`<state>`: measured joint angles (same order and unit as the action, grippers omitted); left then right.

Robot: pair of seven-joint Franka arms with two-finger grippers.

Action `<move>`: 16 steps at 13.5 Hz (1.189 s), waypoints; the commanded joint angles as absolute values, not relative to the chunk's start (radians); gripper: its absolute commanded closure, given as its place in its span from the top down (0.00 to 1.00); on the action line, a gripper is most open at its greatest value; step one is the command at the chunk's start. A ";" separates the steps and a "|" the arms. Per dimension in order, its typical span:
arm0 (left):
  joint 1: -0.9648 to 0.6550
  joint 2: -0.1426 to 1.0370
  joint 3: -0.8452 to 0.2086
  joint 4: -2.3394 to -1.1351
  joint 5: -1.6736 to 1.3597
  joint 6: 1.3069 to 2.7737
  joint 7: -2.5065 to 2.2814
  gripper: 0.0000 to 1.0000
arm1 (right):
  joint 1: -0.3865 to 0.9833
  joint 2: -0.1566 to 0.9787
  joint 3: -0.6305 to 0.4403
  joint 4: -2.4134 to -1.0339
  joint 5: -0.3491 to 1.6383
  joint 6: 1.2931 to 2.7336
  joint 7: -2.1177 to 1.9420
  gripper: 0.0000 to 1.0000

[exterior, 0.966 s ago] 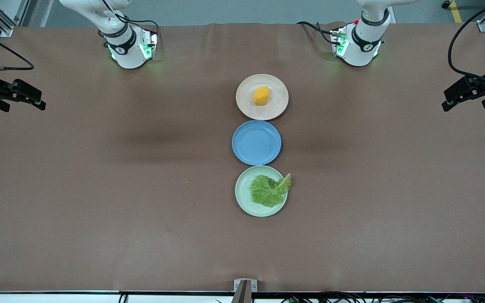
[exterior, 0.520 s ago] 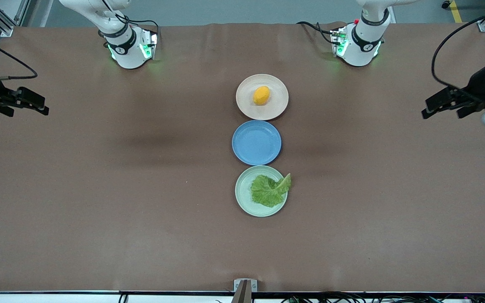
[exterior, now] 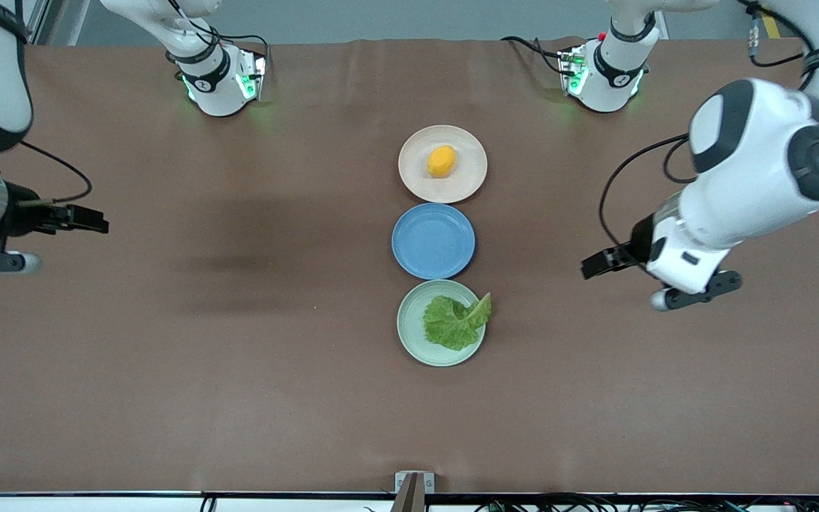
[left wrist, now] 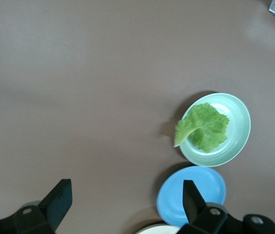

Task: Pick lemon and lettuce from plates
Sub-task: 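Reach the right gripper toward the lemon while the left gripper reaches the lettuce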

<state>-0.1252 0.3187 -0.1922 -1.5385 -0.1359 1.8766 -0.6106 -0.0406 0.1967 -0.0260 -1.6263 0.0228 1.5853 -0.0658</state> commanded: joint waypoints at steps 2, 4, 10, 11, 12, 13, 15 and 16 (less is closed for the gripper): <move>-0.224 0.451 -0.189 -1.442 -0.088 1.946 -0.838 1.00 | -0.006 0.172 -0.011 -1.656 0.061 1.571 0.114 1.00; -0.256 0.497 -0.186 -1.434 -0.086 2.029 -1.027 1.00 | 0.081 0.123 -0.009 -1.712 0.087 1.577 0.286 1.00; -0.354 0.682 -0.180 -1.434 -0.081 2.374 -1.337 1.00 | 0.432 0.002 -0.009 -1.936 0.137 1.790 0.792 1.00; -0.385 0.704 -0.176 -1.433 -0.081 2.397 -1.377 1.00 | 0.505 0.002 -0.011 -1.962 0.137 1.842 0.915 1.00; -0.405 0.721 -0.169 -1.433 -0.081 2.420 -1.388 1.00 | 0.567 0.003 -0.011 -1.980 0.137 1.888 1.004 1.00; -0.431 0.738 -0.157 -1.433 -0.078 2.443 -1.390 1.00 | 0.633 0.008 -0.011 -1.999 0.133 1.943 1.100 1.00; -0.481 0.771 -0.115 -1.433 -0.075 2.450 -1.390 1.00 | 0.751 0.030 -0.011 -2.031 0.130 2.049 1.248 1.00; -0.511 0.782 -0.089 -1.433 -0.075 2.451 -1.390 1.00 | 0.811 0.069 -0.011 -2.037 0.127 2.098 1.314 1.00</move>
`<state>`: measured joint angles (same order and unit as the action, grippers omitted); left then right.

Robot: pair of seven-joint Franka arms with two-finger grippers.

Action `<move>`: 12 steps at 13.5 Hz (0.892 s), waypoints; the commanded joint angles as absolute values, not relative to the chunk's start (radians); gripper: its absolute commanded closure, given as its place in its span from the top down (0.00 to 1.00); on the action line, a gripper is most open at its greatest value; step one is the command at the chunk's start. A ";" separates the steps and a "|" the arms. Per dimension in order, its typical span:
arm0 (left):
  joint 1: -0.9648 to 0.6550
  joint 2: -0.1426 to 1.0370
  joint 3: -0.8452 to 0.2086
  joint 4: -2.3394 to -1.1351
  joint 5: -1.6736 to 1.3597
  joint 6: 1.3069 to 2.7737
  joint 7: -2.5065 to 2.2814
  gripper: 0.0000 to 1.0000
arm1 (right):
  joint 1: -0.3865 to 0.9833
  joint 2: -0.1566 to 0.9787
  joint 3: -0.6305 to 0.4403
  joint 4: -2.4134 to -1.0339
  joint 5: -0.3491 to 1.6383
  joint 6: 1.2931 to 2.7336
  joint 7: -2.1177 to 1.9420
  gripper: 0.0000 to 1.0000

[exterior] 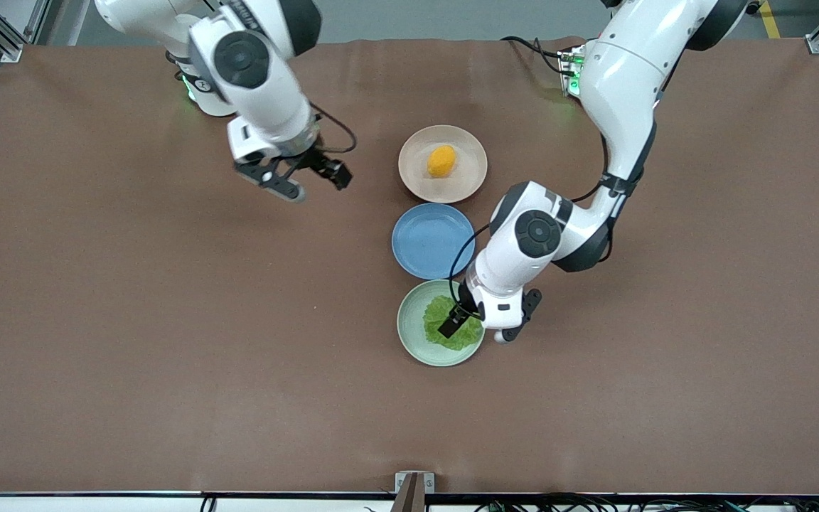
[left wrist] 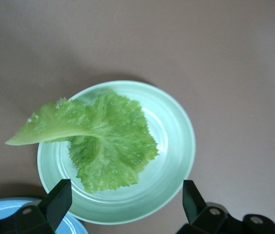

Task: Pick lemon and lettuce from plates
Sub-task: 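Lower the left gripper onto the lettuce while the right gripper descends to the lemon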

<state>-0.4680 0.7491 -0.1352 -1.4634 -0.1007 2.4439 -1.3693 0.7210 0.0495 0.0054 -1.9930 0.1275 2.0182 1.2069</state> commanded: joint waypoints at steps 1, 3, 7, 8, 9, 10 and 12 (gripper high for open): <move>-0.537 0.796 -0.068 -1.433 -0.074 2.453 -1.391 1.00 | 0.865 0.110 -0.011 -2.034 0.120 2.139 1.377 1.00; -0.555 0.818 -0.051 -1.433 -0.069 2.453 -1.390 1.00 | 0.943 0.179 -0.011 -2.034 0.094 2.232 1.487 1.00; -0.557 0.856 -0.049 -1.433 -0.051 2.468 -1.390 1.00 | 1.040 0.322 -0.012 -2.028 0.071 2.367 1.566 1.00; -0.557 0.857 -0.051 -1.433 -0.048 2.474 -1.390 1.00 | 1.055 0.356 -0.012 -2.026 0.071 2.402 1.569 1.00; -0.557 0.859 -0.051 -1.433 -0.048 2.480 -1.390 1.00 | 1.063 0.377 -0.012 -2.023 0.071 2.434 1.595 1.00; -0.555 0.858 -0.051 -1.433 -0.048 2.482 -1.390 1.00 | 1.069 0.394 -0.012 -2.020 0.069 2.459 1.627 1.00; -0.557 0.857 -0.051 -1.430 -0.048 2.483 -1.390 1.00 | 1.078 0.417 -0.012 -1.991 0.069 2.464 1.643 1.00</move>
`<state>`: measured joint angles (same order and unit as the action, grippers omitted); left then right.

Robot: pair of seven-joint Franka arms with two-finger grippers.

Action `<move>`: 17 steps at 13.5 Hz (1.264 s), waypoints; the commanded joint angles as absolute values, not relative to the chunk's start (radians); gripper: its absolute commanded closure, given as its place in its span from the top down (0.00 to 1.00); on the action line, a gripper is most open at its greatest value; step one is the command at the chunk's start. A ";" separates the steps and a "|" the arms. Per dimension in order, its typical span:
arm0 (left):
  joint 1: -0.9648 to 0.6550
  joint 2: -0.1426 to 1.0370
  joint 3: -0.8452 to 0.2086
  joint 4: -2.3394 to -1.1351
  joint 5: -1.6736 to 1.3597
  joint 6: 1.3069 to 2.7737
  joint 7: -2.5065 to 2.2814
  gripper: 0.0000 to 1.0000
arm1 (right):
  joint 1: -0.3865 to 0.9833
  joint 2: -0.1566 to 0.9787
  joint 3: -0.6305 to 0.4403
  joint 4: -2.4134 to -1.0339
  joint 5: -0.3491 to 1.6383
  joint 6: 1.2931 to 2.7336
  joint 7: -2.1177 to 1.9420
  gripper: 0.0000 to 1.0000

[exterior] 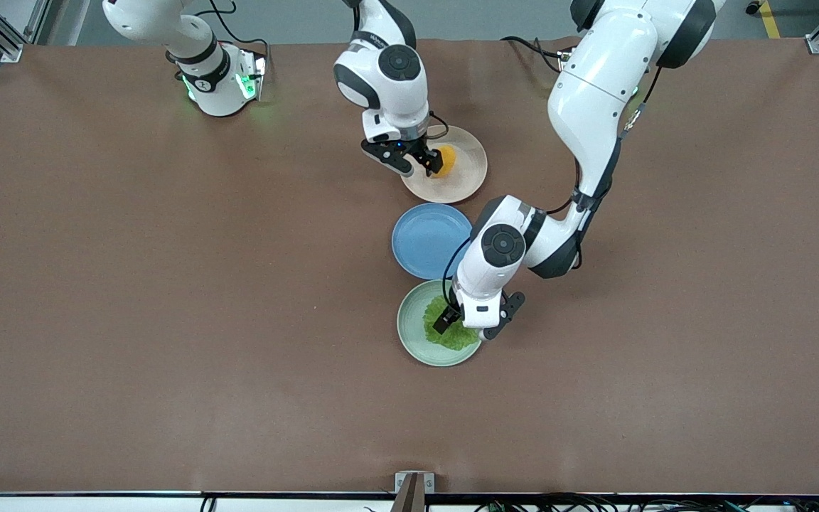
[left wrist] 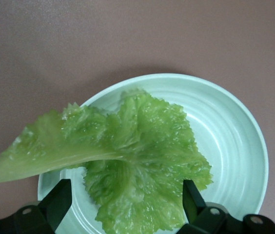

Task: Pick lemon and lettuce from plates
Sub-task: 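Lower the left gripper onto the lettuce while the right gripper descends to the lemon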

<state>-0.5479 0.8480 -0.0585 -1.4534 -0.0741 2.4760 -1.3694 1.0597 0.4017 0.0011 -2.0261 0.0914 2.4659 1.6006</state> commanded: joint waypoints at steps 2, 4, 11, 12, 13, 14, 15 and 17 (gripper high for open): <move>-0.564 0.865 -0.051 -1.427 -0.048 2.506 -1.390 1.00 | 1.100 0.440 -0.012 -1.967 0.069 2.467 1.692 1.00; -0.566 0.874 -0.052 -1.428 -0.048 2.514 -1.388 1.00 | 1.117 0.462 -0.014 -1.941 0.069 2.467 1.727 1.00; -0.565 0.877 -0.054 -1.431 -0.048 2.514 -1.381 0.83 | 1.189 0.523 -0.018 -1.919 0.046 2.525 1.784 1.00; -0.565 0.877 -0.054 -1.431 -0.048 2.514 -1.379 0.80 | 1.190 0.528 -0.020 -1.919 0.043 2.526 1.793 0.98; -0.565 0.876 -0.054 -1.431 -0.048 2.514 -1.379 0.75 | 1.190 0.532 -0.020 -1.916 0.041 2.526 1.801 0.95; -0.565 0.876 -0.054 -1.431 -0.048 2.514 -1.379 0.70 | 1.190 0.532 -0.020 -1.916 0.041 2.528 1.801 0.94; -0.565 0.874 -0.054 -1.431 -0.048 2.514 -1.379 0.66 | 1.190 0.537 -0.020 -1.916 0.040 2.539 1.801 0.93; -0.563 0.873 -0.055 -1.431 -0.048 2.514 -1.376 0.64 | 1.190 0.560 -0.020 -1.916 0.038 2.588 1.804 0.93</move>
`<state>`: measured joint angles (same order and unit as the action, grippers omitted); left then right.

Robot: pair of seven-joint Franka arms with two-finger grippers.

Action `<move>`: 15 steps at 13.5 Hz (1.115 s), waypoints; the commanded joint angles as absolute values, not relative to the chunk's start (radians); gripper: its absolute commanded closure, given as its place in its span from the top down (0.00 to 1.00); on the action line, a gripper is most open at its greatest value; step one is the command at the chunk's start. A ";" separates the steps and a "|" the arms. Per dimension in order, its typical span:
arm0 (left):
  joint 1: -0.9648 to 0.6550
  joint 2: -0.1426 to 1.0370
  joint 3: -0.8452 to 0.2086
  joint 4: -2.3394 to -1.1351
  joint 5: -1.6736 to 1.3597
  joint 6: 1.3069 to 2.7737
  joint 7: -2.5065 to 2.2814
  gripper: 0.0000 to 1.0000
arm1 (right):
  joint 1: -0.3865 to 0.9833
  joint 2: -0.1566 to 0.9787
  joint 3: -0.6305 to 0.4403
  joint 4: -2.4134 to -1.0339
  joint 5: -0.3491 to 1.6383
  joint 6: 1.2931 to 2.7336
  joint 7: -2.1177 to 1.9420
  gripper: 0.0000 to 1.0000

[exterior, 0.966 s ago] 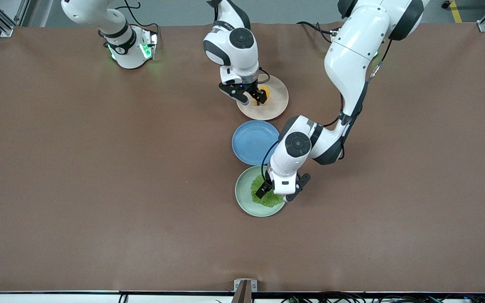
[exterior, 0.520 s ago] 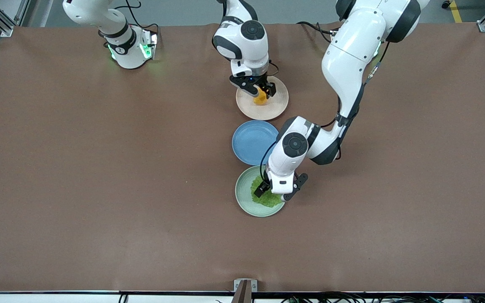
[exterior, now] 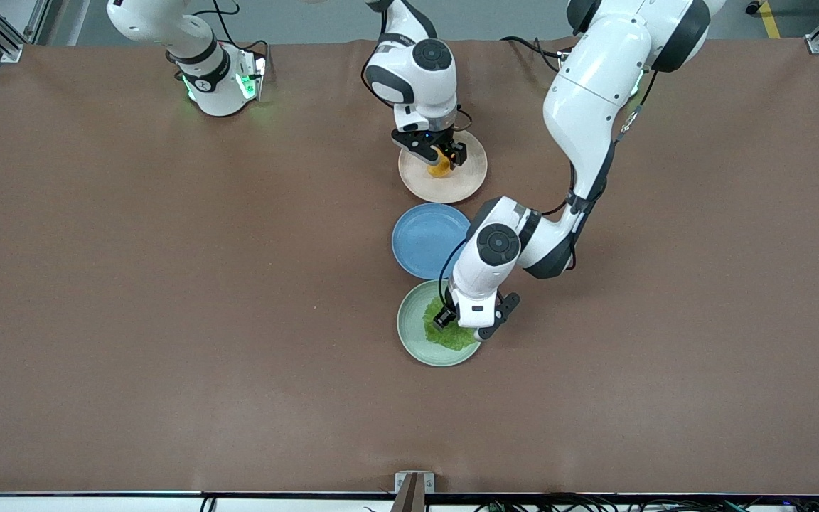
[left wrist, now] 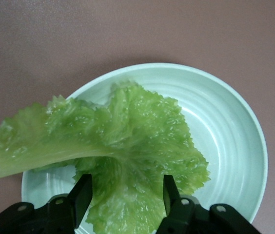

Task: Pick lemon and lettuce from plates
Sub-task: 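Lower the left gripper onto the lettuce while the right gripper descends to the lemon, then close the right gripper on the lemon and lift it off the cream plate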

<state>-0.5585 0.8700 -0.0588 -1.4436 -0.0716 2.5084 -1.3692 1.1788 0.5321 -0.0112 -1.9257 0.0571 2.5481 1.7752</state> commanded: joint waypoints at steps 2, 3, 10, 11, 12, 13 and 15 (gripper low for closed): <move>-0.563 0.871 -0.055 -1.433 -0.049 2.514 -1.362 0.57 | 1.189 0.575 -0.020 -1.914 0.040 2.615 1.807 0.93; -0.563 0.870 -0.055 -1.433 -0.049 2.514 -1.362 0.50 | 1.190 0.575 -0.020 -1.916 0.038 2.615 1.807 0.93; -0.563 0.858 -0.058 -1.436 -0.052 2.510 -1.278 0.18 | 1.123 0.525 -0.020 -1.890 0.015 2.486 1.764 0.01; -0.564 0.856 -0.058 -1.436 -0.052 2.508 -1.278 0.15 | 1.091 0.494 -0.020 -1.876 0.015 2.383 1.682 0.01; -0.563 0.851 -0.060 -1.436 -0.052 2.507 -1.278 0.10 | 1.057 0.454 -0.020 -1.876 0.015 2.299 1.595 0.01; -0.563 0.845 -0.061 -1.436 -0.057 2.503 -1.279 0.04 | 1.008 0.415 -0.018 -1.882 0.015 2.242 1.519 0.00; -0.561 0.821 -0.064 -1.436 -0.058 2.478 -1.281 0.01 | 0.893 0.344 -0.017 -1.902 0.018 2.175 1.352 0.00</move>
<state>-0.5589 0.8594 -0.0637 -1.4268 -0.0697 2.5085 -1.2787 0.9930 0.4367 -0.0364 -1.8449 0.0277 2.2202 1.4828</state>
